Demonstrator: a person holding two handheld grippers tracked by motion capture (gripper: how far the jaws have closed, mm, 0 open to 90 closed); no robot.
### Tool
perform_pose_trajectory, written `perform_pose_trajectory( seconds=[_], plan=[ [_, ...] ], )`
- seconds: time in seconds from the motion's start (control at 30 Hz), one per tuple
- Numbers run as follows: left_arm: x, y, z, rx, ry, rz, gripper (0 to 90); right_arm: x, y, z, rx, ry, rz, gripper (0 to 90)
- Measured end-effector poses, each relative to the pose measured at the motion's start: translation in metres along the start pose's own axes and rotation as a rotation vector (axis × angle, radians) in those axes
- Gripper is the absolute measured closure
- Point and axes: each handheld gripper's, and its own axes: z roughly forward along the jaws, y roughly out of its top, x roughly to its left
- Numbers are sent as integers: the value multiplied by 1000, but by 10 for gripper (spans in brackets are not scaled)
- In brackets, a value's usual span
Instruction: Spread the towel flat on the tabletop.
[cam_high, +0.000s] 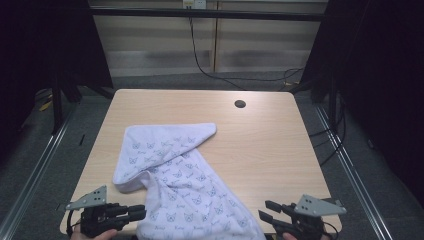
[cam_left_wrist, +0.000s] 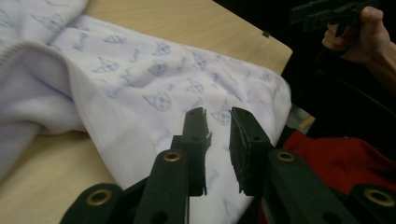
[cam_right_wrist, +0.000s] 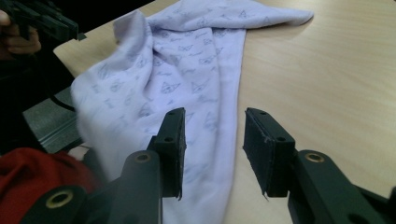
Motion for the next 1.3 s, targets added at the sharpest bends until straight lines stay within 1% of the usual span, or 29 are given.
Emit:
perform_pose_trajectory(
  seconds=[0.03, 0.13, 0.17, 0.2, 0.23, 0.27, 0.3, 0.33, 0.37, 0.4, 0.47, 0.5, 0.53, 0.63, 0.67, 0.7, 0.73, 0.77, 0.8, 0.83, 0.9, 0.97, 1.0, 1.07, 1.1, 1.17, 1.23, 1.27, 1.3],
  plan=[
    [8, 6, 3, 8, 6, 4, 719, -9, 8, 15, 20, -17, -28, 590],
    [29, 22, 14, 17, 46, -8, 692, -23, 21, 52, 73, -2, -52, 591],
    [29, 22, 14, 17, 46, -8, 680, -28, 26, 66, 92, 11, -59, 594],
    [36, 27, 18, 21, 52, -13, 675, -33, 31, 80, 102, 25, -63, 599],
    [44, 33, 23, 19, 67, -24, 675, -33, 31, 80, 102, 25, -63, 599],
    [51, 38, 28, 28, 78, -27, 663, -41, 40, 108, 127, 32, -78, 614],
    [56, 42, 33, 31, 87, -23, 663, -41, 40, 108, 127, 32, -78, 614],
    [63, 46, 39, 20, 109, -25, 658, -45, 44, 122, 137, 36, -87, 614],
    [67, 48, 42, 12, 112, -27, 630, -51, 53, 149, 158, 51, -81, 617],
    [72, 50, 46, 11, 120, -31, 623, -52, 56, 162, 169, 50, -88, 617],
    [81, 50, 54, 24, 149, -47, 618, -53, 62, 187, 197, 49, -101, 606],
    [84, 48, 58, 51, 157, -46, 616, -52, 64, 198, 210, 39, -121, 604],
    [86, 42, 63, 89, 191, -38, 617, -51, 66, 208, 229, 29, -137, 601],
    [88, 34, 64, 124, 176, -40, 664, -50, 68, 231, 240, 35, -141, 590],
    [87, 32, 64, 134, 176, -33, 713, -49, 69, 236, 242, 32, -146, 584],
    [87, 32, 64, 134, 176, -33, 756, -49, 69, 236, 242, 32, -146, 584],
    [87, 30, 63, 146, 182, -21, 811, -44, 69, 244, 244, 30, -159, 591],
    [86, 29, 63, 157, 177, -20, 811, -44, 69, 244, 244, 30, -159, 591],
    [85, 27, 62, 169, 177, -9, 846, -43, 69, 247, 250, 26, -173, 595],
    [83, 25, 60, 172, 174, -9, 877, -39, 68, 252, 271, -1, -210, 616],
    [81, 25, 57, 168, 173, -11, 882, -37, 67, 252, 261, -3, -218, 689],
    [79, 24, 50, 147, 161, -18, 885, -36, 67, 250, 266, 3, -228, 839],
    [79, 24, 50, 147, 161, -18, 886, -36, 66, 248, 271, -6, -229, 876],
    [77, 23, 45, 142, 158, -18, 888, -39, 66, 241, 265, -35, -220, 884],
    [76, 23, 43, 137, 157, -16, 888, -39, 66, 241, 265, -35, -220, 884],
    [74, 21, 38, 125, 152, -24, 889, -47, 65, 225, 251, -47, -183, 885],
    [73, 18, 35, 131, 150, -21, 890, -57, 63, 199, 215, -71, -160, 886],
    [72, 15, 34, 131, 141, -25, 890, -62, 61, 176, 197, -101, -143, 886],
    [71, 14, 34, 136, 133, -21, 890, -64, 59, 163, 187, -113, -144, 885]
  ],
)
